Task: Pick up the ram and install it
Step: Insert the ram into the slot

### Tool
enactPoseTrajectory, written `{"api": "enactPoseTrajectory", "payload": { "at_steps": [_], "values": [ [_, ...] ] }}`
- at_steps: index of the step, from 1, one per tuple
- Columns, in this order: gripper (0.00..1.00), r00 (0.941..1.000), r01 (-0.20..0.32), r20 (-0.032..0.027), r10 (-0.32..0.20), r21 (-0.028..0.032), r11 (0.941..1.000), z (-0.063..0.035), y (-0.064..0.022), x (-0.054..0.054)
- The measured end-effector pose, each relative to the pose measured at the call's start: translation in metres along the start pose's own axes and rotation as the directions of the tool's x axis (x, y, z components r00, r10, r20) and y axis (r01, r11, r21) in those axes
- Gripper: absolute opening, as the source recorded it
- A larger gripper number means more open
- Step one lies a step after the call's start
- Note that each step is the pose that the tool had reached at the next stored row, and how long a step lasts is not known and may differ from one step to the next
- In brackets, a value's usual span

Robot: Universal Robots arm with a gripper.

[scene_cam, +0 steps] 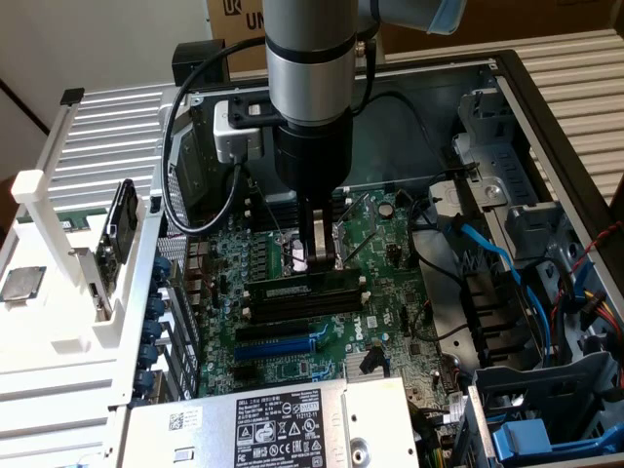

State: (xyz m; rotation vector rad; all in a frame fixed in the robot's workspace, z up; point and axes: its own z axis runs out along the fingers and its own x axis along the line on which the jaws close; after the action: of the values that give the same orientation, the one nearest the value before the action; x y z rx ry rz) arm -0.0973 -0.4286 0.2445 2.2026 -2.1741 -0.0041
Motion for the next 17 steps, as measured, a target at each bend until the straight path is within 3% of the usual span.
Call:
{"api": "enactPoseTrajectory", "payload": {
  "at_steps": [5, 13, 17],
  "values": [
    [0.13, 1.0, -0.001, 0.0, 0.001, 0.0112, 0.9999, 0.0001, 0.0006, 0.0],
    [0.13, 1.0, -0.001, 0.0008, 0.001, 0.0135, 0.9999, 0.0001, 0.0011, 0.0005],
    [0.13, 1.0, -0.002, 0.0016, 0.002, 0.0176, 0.9998, 0.0002, 0.0016, 0.0006]
  ]
}}
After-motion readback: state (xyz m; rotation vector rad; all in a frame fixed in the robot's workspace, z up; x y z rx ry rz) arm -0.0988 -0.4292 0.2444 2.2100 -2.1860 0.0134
